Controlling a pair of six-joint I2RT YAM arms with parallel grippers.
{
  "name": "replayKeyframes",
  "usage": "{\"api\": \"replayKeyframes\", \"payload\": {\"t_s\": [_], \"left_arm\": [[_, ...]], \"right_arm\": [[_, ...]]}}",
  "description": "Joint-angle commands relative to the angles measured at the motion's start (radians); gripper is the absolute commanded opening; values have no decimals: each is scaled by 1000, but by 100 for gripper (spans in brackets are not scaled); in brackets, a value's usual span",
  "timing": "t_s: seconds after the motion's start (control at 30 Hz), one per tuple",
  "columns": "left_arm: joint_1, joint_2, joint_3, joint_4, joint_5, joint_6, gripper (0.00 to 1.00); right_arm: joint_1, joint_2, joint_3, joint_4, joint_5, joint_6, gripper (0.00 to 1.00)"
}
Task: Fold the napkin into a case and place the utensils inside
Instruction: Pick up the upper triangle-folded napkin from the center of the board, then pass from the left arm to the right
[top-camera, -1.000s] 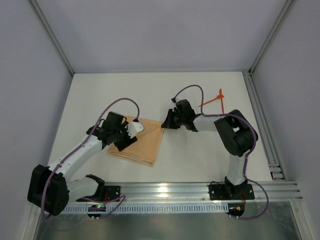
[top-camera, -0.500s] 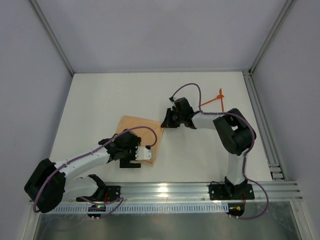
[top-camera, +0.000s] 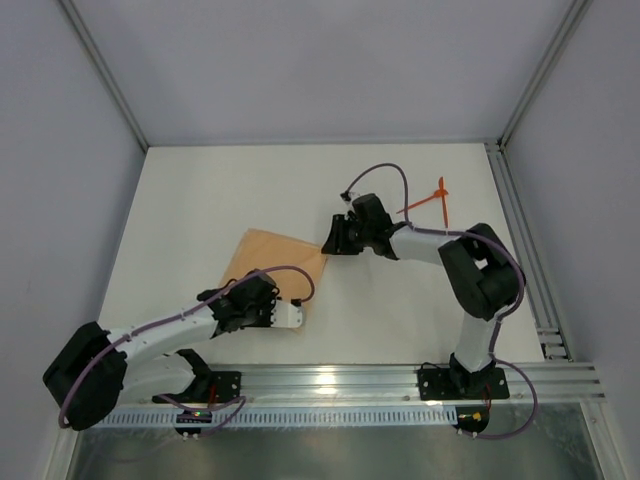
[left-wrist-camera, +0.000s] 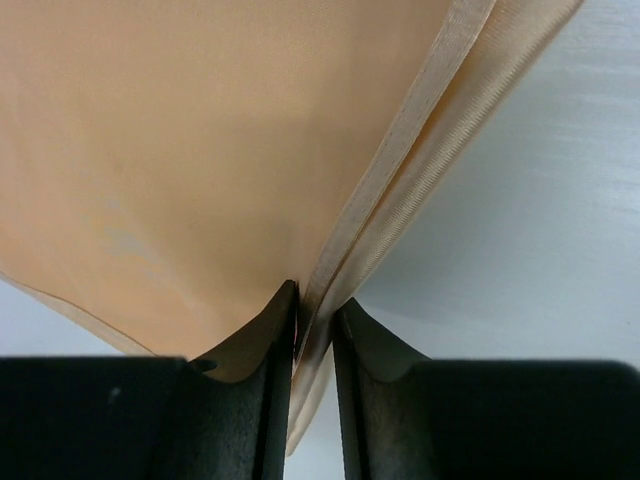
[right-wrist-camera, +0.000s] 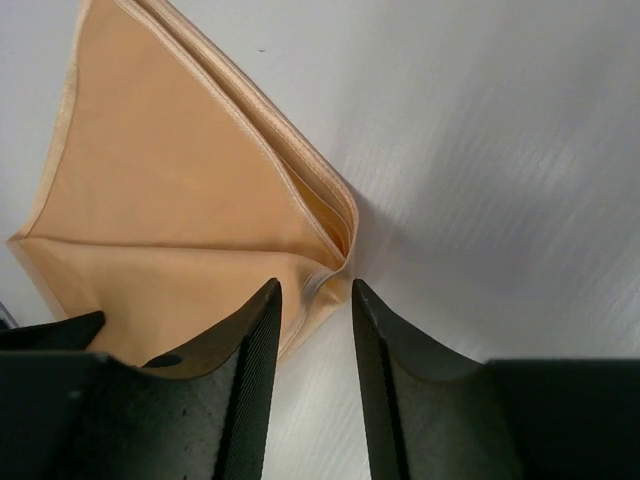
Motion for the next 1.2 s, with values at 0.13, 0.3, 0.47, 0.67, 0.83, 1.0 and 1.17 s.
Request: {"api": "replayKeyframes", "payload": {"t_s": [0.13, 0.3, 0.47, 0.67, 0.83, 1.0, 1.17], "left_arm": [[-7, -123, -17, -73, 13, -77, 8], [-7, -156, -4, -94, 12, -118, 0], [-5, -179, 21, -120, 12, -151, 0], [-7, -189, 56, -174, 27, -175, 0], [-7, -181, 62, -183, 26, -180, 0], [-7, -176, 69, -203, 41, -186, 0], [-7, -176, 81, -217, 49, -195, 0]], "right_arm": [[27, -400, -252, 253, -14, -117, 50], [235, -625, -466, 417, 32, -493, 57], [415, -751, -696, 661, 9, -871, 67], [519, -656, -743, 672, -9, -1045, 71], [641, -415, -712, 841, 190, -1129, 75], [690, -237, -659, 1025, 316, -1155, 76], [733, -101, -616, 1118, 416, -1168, 77]]}}
